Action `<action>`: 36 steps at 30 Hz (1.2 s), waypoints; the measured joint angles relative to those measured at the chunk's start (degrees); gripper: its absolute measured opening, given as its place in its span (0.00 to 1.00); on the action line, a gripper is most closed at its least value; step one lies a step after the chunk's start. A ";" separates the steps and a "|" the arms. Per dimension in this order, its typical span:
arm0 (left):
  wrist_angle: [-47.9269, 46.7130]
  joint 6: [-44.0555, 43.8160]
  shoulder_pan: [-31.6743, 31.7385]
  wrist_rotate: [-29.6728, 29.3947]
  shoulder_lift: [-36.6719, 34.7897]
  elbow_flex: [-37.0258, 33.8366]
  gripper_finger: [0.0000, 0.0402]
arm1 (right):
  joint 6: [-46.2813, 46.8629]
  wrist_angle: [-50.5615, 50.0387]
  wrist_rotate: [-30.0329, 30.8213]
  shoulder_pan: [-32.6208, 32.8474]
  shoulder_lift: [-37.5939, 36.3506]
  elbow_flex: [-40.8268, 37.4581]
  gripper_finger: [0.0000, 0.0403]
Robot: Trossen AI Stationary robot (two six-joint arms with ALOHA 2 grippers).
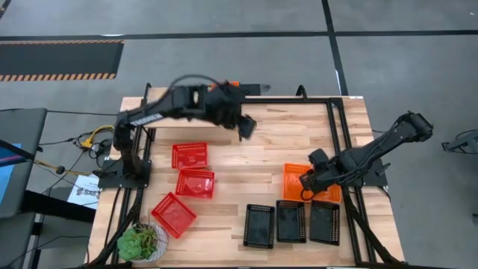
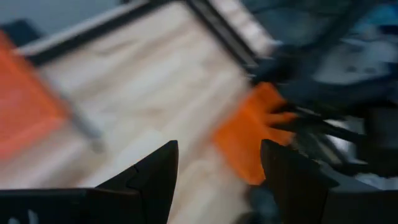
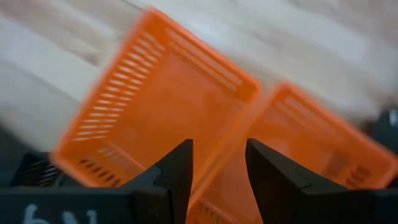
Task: Stack baskets on shelf by color
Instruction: Move the orange bins to the center of the table
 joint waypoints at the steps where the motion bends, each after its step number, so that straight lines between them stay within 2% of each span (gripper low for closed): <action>1: 2.93 -1.11 -1.00 0.73 0.06 -1.41 0.54 | 2.00 0.07 -0.97 0.10 0.00 -1.04 0.42; 4: 10.64 -3.90 -2.27 2.52 0.06 -6.03 0.54 | 6.98 0.34 -3.60 0.92 0.00 -3.61 0.42; 8: 16.08 -6.56 -2.45 2.59 0.08 -12.54 0.54 | 10.56 0.62 -4.25 2.59 0.00 -4.82 0.42; 16: 20.08 -10.36 -2.82 4.32 0.17 -22.38 0.54 | 12.56 0.88 -4.30 2.61 1.33 -4.80 0.42; 26: 20.20 -11.05 -4.23 4.31 0.13 -23.86 0.54 | 9.10 3.15 -4.65 -0.14 9.87 -4.80 0.42; 36: 20.11 -10.22 -4.94 4.53 0.11 -23.86 0.54 | -4.85 23.95 -4.69 -5.38 16.07 -4.82 0.42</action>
